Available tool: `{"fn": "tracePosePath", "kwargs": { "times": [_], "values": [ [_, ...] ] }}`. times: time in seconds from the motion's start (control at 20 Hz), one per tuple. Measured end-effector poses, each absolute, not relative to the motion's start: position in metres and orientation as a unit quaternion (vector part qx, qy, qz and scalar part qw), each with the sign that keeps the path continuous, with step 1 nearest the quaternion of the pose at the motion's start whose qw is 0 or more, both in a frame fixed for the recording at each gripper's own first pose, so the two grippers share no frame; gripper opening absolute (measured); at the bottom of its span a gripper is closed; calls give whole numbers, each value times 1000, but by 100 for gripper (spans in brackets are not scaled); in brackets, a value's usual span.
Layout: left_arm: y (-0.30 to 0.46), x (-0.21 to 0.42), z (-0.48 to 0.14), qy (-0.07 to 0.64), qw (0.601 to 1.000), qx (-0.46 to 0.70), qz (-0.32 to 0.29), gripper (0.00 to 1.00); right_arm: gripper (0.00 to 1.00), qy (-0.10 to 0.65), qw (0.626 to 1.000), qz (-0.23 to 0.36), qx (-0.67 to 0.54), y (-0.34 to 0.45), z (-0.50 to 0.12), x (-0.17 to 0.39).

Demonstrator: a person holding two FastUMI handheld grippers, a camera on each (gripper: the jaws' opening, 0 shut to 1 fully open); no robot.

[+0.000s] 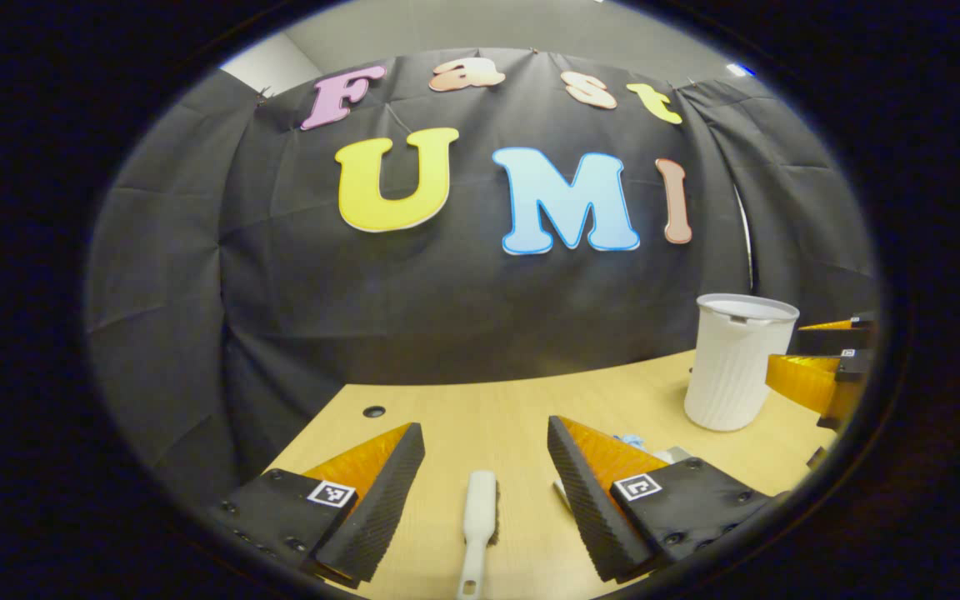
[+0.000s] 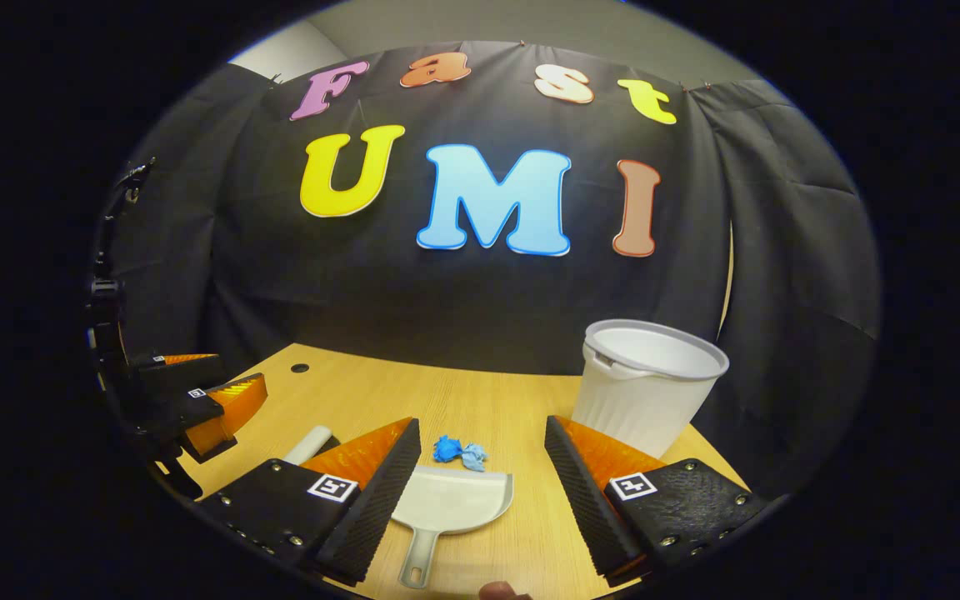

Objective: Pick up the small broom and dustpan from the desktop, sweep the trash into the dustpan with the broom, and then empty the trash into the garbage bin.

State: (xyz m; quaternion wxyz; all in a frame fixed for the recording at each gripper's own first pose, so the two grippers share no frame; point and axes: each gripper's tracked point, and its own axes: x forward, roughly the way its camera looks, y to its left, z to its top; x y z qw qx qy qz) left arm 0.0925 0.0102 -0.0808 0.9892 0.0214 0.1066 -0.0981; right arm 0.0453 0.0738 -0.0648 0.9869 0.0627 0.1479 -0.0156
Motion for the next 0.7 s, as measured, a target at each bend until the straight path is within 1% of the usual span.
{"fn": "tracePosePath", "kwargs": {
  "times": [0.05,0.3,0.6,0.7],
  "values": [
    [9,94,-92,120,987,25,-101,97,94,162,985,-11,65,79,-72,45],
    [10,94,-148,199,972,33,-120,97,94,223,973,6,61,93,-112,42],
    [15,97,-208,290,948,48,-123,97,94,299,952,16,67,106,-154,33],
    [17,98,-223,310,941,51,-125,99,94,323,943,20,75,111,-164,31]
  ]
}}
